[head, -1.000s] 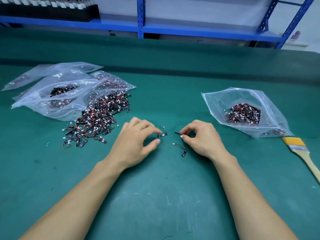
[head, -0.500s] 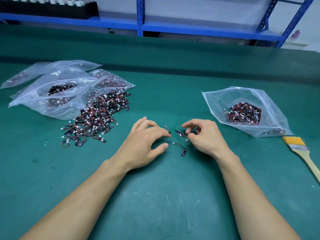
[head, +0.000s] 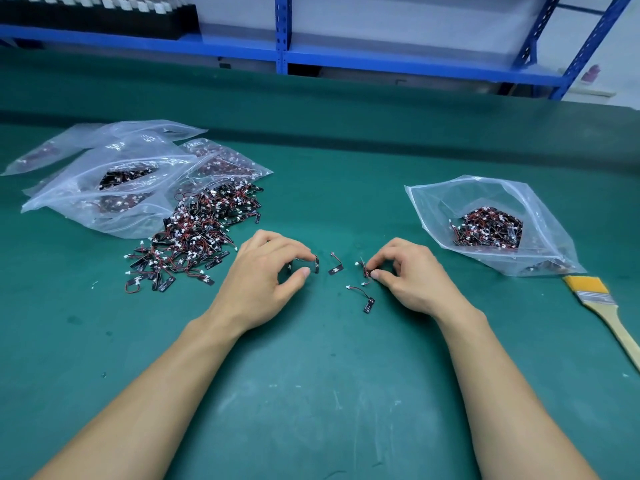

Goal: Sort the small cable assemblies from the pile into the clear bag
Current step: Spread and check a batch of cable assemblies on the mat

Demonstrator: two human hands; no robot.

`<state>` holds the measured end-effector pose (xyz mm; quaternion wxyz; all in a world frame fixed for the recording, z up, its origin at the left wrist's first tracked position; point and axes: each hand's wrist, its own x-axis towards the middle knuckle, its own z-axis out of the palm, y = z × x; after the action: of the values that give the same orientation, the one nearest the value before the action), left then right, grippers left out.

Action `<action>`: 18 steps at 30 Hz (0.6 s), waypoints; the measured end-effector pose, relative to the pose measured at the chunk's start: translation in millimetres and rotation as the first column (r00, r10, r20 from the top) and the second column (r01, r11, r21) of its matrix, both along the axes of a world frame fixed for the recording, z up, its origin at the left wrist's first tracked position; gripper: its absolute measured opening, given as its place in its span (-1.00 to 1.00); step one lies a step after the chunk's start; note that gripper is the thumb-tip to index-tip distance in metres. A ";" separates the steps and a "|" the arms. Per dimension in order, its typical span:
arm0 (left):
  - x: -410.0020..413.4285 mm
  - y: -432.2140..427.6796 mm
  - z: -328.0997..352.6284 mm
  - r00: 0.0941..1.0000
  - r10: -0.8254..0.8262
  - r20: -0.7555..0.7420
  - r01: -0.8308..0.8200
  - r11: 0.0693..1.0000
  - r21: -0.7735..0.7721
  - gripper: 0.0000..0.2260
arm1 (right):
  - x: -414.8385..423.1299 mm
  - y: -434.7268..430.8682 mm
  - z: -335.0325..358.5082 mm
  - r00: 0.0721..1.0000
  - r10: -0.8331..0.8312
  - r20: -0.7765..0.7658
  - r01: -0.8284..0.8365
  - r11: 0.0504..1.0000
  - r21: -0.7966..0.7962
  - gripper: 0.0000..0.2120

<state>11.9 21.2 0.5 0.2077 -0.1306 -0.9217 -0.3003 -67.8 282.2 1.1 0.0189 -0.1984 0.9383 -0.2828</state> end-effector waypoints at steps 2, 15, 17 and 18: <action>0.0 -0.6 0.3 1.000 -0.001 0.003 0.001 1.000 0.007 -0.85 | -0.8 3.1 0.1 1.000 0.015 0.010 -0.015 0.999 -0.033 -0.78; 1.2 -0.1 2.0 1.000 -0.011 0.006 0.011 0.999 0.036 -0.87 | 1.8 7.6 11.2 0.998 0.059 0.027 -0.057 0.995 -0.080 -0.66; 1.4 0.3 1.8 1.000 -0.011 0.007 0.011 0.999 0.041 -0.87 | 2.7 7.0 12.7 0.997 0.056 0.051 -0.049 0.990 -0.129 -0.61; 1.5 0.3 1.7 1.000 -0.012 0.007 0.012 0.999 0.043 -0.87 | 3.0 6.5 13.2 0.997 0.052 0.061 -0.043 0.988 -0.148 -0.60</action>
<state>13.4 21.5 2.2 0.2055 -0.1304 -0.9149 -0.3219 -64.7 288.7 14.3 0.0411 -0.2123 0.9089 -0.3567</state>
